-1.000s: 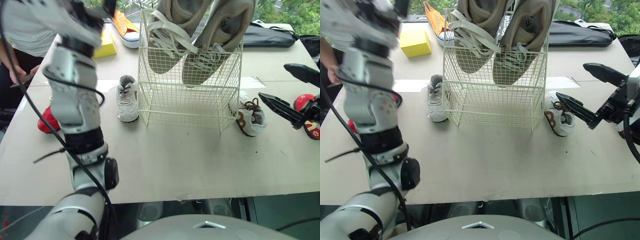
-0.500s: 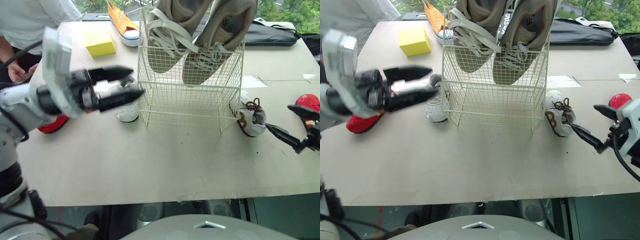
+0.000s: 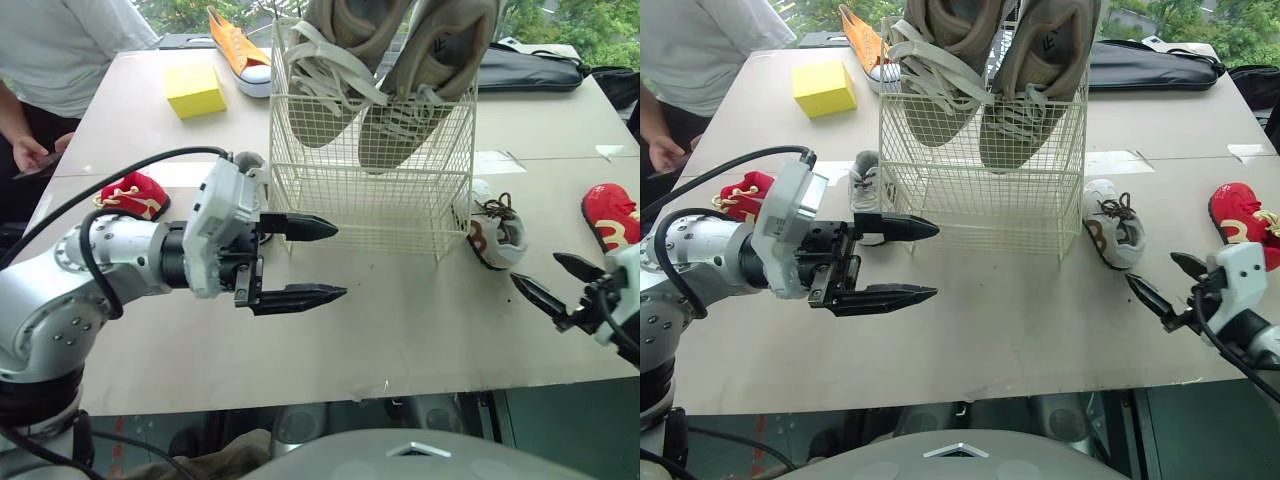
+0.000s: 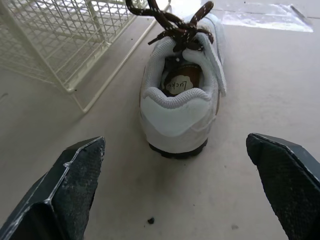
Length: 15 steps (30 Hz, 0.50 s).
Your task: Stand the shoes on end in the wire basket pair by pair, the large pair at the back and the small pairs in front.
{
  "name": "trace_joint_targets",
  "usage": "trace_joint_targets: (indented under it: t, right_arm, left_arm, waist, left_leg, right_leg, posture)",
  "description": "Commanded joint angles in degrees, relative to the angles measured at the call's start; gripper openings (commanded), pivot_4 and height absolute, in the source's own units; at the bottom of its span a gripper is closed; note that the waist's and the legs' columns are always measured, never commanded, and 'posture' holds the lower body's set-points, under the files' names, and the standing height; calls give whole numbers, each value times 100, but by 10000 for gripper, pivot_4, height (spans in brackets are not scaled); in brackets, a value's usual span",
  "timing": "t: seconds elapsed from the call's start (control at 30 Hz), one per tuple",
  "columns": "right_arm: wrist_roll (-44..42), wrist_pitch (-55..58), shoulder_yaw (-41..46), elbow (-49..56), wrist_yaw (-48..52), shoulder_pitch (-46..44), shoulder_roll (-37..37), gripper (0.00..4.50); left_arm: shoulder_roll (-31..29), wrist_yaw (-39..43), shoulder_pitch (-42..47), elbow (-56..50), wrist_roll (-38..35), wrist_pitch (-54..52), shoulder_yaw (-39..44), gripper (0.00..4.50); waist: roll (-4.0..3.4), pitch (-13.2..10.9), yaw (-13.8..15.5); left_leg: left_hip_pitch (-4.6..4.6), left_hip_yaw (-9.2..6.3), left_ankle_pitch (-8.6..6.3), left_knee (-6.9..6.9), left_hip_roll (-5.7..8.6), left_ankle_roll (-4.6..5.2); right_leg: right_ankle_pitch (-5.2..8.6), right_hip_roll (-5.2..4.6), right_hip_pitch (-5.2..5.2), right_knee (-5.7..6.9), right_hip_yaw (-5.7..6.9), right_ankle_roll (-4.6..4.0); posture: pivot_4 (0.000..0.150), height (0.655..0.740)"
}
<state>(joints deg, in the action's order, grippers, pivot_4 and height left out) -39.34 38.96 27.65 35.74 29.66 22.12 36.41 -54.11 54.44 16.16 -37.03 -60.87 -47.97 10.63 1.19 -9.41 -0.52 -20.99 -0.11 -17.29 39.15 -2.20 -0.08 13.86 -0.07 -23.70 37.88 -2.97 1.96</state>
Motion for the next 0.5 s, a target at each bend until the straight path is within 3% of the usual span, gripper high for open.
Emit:
trace_joint_targets:
  t: [0.03, 0.23, 0.47, 0.5]
  right_arm:
    - [-36, 11, 77, 384, -279, -30, -143, 45000]
    - [188, 153, -349, 587, -791, -265, -345, 45000]
    - [820, 166, -1011, -228, -1250, -1055, -503, 45000]
    - [921, 101, -1097, -410, -1250, -1165, -519, 42544]
  left_arm:
    - [147, 68, 215, 109, 225, 293, -118, 44475]
    - [287, 254, 304, 222, 389, 394, -378, 44475]
    - [481, 132, 485, 253, 446, 339, -520, 44475]
    - [483, 128, 484, 250, 460, 342, -527, 44934]
  waist:
    - [0, 0, 8]
    - [-1, -1, -27]
    - [0, -1, -14]
    - [1, -1, -18]
  left_leg:
    - [-3, -2, 0, 0, 0, 0]
    - [-5, -2, -1, 0, -1, 1]
    - [-7, 2, -1, 1, 0, 1]
    - [-8, -1, -1, 0, 0, 1]
  right_leg:
    - [-1, 0, -1, -3, 2, 2]
    - [-2, 2, -3, -3, 1, 5]
    - [-2, 1, -6, -3, -3, 4]
    - [-3, 1, -6, -3, 1, 5]
  posture:
    - [1500, 7400]
    - [1500, 7400]
    - [1500, 7400]
    - [1500, 7400]
